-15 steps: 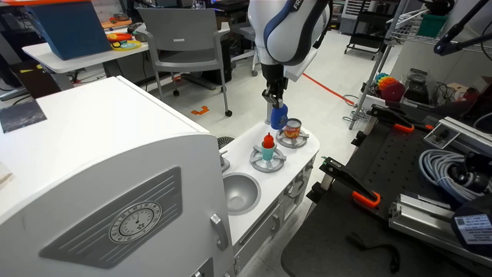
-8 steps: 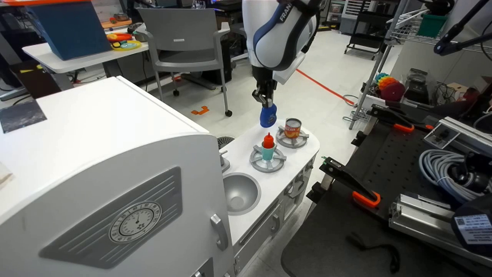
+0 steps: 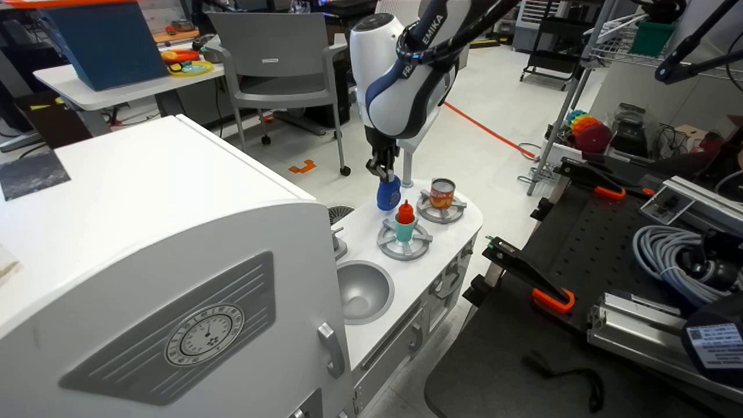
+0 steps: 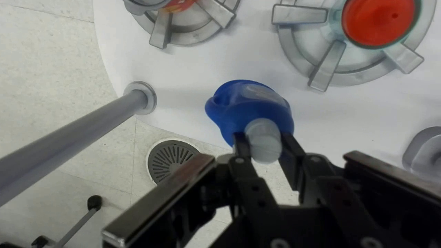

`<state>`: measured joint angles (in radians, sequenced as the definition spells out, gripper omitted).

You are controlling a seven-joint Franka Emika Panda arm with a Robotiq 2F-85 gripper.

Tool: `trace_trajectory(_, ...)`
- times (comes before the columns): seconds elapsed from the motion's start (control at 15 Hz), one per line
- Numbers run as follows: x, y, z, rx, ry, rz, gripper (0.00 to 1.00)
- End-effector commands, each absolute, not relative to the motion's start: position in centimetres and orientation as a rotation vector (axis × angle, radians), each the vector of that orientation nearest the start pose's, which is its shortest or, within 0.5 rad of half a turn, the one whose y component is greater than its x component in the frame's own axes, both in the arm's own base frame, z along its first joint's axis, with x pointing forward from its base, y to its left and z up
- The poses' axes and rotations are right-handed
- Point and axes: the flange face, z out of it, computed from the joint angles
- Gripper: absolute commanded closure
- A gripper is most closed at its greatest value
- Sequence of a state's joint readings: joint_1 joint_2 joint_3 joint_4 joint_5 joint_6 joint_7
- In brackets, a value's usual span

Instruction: Move the blue bottle

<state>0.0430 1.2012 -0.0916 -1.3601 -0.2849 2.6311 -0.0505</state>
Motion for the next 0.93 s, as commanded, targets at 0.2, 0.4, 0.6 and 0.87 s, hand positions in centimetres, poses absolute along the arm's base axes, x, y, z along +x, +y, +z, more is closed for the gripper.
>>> trace_trajectory(0.2,71.1,-1.2,-3.2,-3.296,-0.566,-0.046,0.93)
trace_trajectory(0.4,71.1,-1.4,-3.1,-3.262,-0.557,0.032,0.93)
trace_trajectory(0.6,71.4,-1.7,-2.9,-3.246,-0.530,0.062,0.45)
trace_trajectory(0.87,71.5,-2.1,-3.0,-3.257,-0.485,0.059,0.19)
